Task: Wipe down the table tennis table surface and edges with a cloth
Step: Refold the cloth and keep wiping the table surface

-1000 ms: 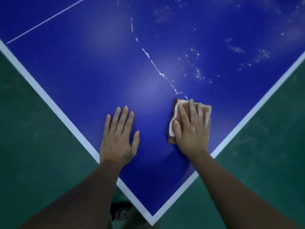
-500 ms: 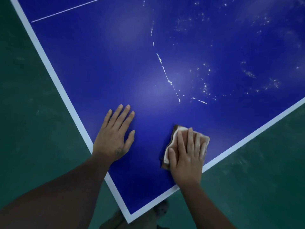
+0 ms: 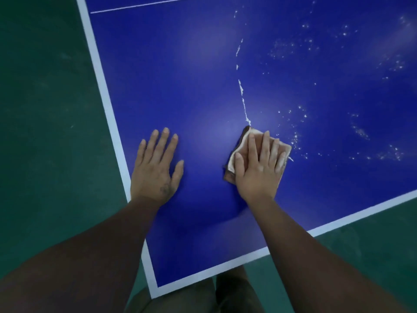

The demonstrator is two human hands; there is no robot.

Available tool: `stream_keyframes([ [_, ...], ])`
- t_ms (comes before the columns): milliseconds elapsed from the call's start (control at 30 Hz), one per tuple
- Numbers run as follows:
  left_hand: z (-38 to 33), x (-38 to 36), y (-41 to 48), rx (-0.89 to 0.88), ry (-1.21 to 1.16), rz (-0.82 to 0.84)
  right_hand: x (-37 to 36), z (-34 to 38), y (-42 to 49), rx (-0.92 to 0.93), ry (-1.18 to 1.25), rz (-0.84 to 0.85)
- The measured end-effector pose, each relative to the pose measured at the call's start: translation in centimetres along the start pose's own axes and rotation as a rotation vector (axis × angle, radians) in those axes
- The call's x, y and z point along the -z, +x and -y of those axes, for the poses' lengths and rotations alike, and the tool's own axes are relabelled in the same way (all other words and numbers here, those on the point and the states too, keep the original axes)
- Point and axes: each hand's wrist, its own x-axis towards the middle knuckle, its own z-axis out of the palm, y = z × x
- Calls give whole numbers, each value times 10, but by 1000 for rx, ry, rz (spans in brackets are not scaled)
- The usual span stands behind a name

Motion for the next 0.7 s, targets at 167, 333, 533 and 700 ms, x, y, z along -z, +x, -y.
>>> stream_keyframes([
  [167,-50,-6,13,523,55,0,3,-29,-54,175,26,12],
  [333,-48,-13,11,529,83,-32,2,-45,-92,328,70,126],
  [533,-47,-14,12,525,38,-142,-1,-1,-18,600,164,95],
  [700,-52,-12,14,534,30,-163,-5,3,53,683,172,48],
])
